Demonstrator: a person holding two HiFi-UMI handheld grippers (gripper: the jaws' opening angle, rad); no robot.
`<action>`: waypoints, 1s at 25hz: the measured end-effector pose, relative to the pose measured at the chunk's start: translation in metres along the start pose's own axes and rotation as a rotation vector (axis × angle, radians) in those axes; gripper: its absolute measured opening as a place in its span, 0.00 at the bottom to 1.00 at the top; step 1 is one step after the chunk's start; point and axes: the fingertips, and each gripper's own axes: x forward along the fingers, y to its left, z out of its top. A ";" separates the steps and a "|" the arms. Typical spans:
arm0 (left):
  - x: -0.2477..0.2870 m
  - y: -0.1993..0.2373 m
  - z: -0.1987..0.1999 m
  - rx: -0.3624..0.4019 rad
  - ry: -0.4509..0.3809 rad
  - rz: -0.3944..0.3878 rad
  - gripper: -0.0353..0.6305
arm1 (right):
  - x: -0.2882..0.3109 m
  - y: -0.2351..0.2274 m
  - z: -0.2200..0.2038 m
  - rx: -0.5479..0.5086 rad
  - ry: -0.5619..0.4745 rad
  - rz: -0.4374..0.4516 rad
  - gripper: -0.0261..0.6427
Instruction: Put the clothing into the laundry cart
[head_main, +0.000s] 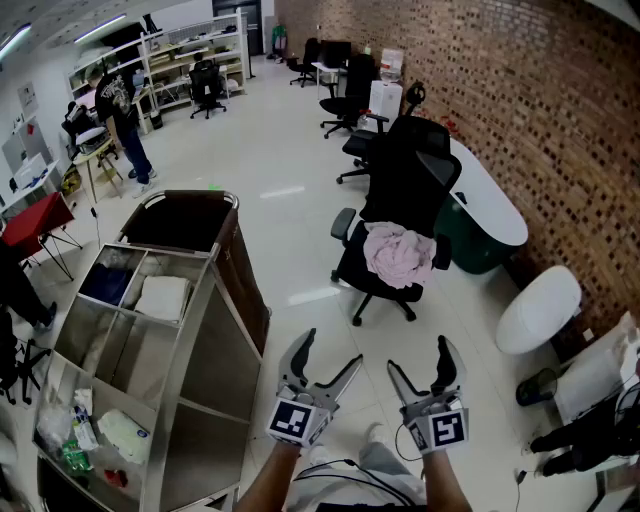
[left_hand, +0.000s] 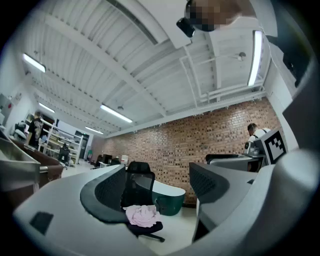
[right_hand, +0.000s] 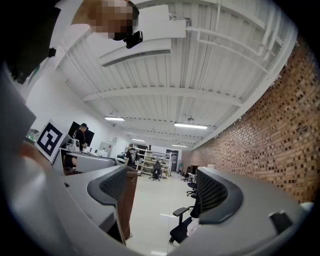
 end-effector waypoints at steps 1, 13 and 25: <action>0.001 0.000 -0.006 0.013 0.008 -0.004 0.63 | 0.002 0.002 0.000 0.009 -0.007 0.009 0.71; 0.073 -0.003 -0.009 0.052 0.046 0.055 0.62 | 0.051 -0.072 -0.026 0.138 -0.079 0.057 0.71; 0.208 -0.055 -0.042 0.065 0.033 0.053 0.61 | 0.070 -0.221 -0.057 0.144 -0.122 0.059 0.71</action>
